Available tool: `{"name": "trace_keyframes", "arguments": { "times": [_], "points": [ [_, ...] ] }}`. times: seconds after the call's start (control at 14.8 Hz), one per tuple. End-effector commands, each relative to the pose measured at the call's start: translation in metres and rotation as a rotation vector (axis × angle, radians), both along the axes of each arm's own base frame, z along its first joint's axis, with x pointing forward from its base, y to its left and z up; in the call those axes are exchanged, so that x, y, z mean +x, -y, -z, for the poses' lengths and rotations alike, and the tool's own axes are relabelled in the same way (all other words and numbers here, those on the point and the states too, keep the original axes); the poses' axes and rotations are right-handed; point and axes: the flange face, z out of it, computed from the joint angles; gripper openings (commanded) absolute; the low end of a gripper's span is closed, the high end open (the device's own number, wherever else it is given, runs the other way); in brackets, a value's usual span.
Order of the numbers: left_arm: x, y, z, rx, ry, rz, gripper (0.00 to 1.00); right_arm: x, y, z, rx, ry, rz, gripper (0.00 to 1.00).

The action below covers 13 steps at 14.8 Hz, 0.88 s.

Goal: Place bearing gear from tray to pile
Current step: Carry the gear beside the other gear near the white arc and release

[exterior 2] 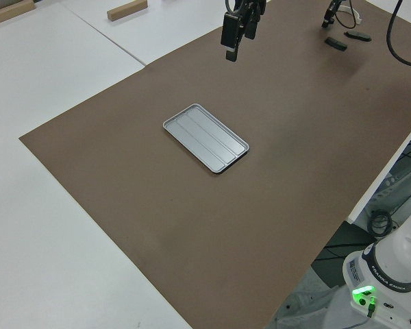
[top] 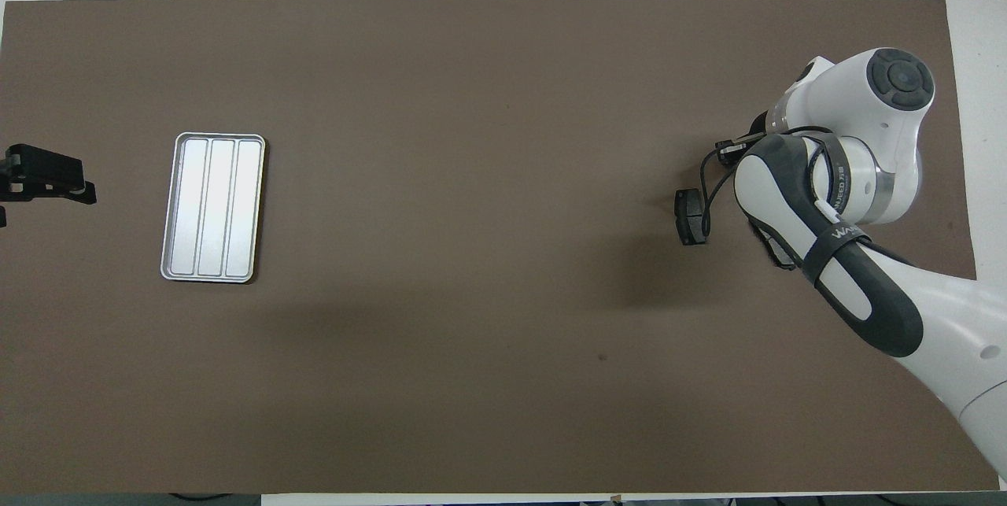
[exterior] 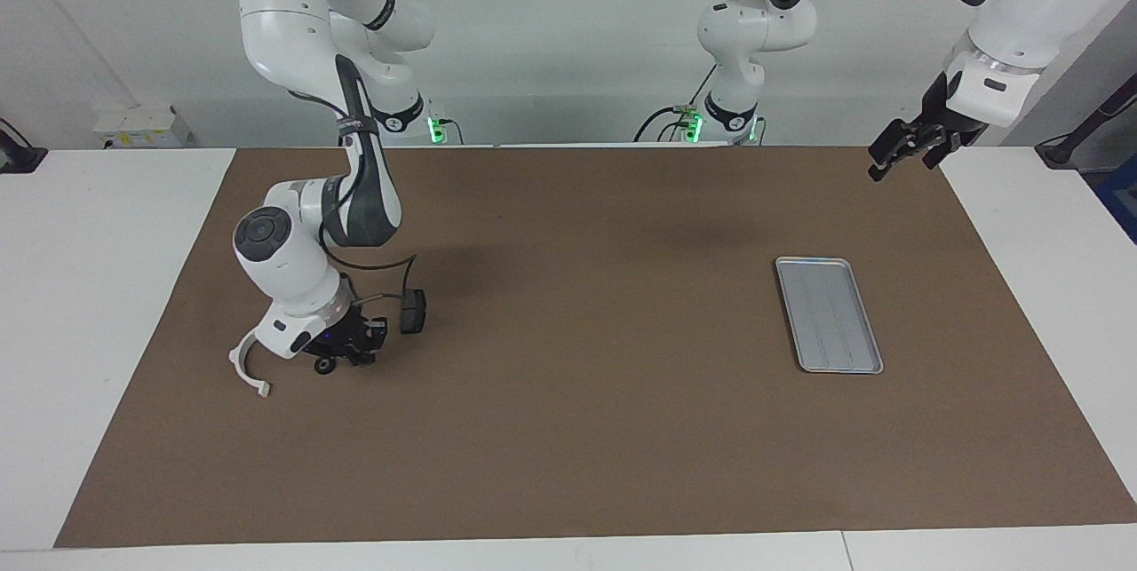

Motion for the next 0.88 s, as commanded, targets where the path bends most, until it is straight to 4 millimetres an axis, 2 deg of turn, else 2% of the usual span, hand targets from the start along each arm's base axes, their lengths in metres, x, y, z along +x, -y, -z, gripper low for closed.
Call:
{"name": "trace_keyframes", "arguments": {
  "times": [0.0,0.27,0.34,0.4,0.47,0.54,0.61,0.67,0.81],
  "points": [
    [-0.004,0.0,-0.002,-0.016,-0.005,0.007,1.0,-0.01,0.002,0.007,0.007,0.02,-0.02,0.0],
    [-0.004,0.0,-0.002,-0.016,-0.005,0.007,1.0,-0.011,0.001,0.011,0.007,0.016,-0.022,0.0],
    [-0.004,0.0,-0.002,-0.016,-0.005,0.007,1.0,-0.01,0.0,0.011,0.008,0.018,-0.02,0.11],
    [-0.004,0.0,-0.002,-0.016,-0.005,0.007,1.0,-0.01,-0.002,0.01,0.008,0.017,-0.017,0.36],
    [-0.004,0.0,-0.002,-0.016,-0.005,0.007,1.0,-0.009,-0.003,0.008,0.009,0.02,-0.006,0.67],
    [-0.004,0.0,-0.002,-0.016,-0.005,0.007,1.0,-0.008,-0.004,0.006,0.009,0.02,0.007,0.91],
    [-0.004,-0.001,-0.002,-0.016,-0.005,0.006,1.0,-0.007,-0.005,-0.001,0.01,0.021,0.017,1.0],
    [-0.004,0.0,-0.002,-0.016,-0.005,0.007,1.0,-0.005,-0.006,-0.008,0.009,0.017,0.024,1.0],
    [-0.004,0.0,-0.002,-0.016,-0.005,0.007,1.0,0.003,-0.007,-0.037,0.007,0.01,0.041,1.0]
  ]
}}
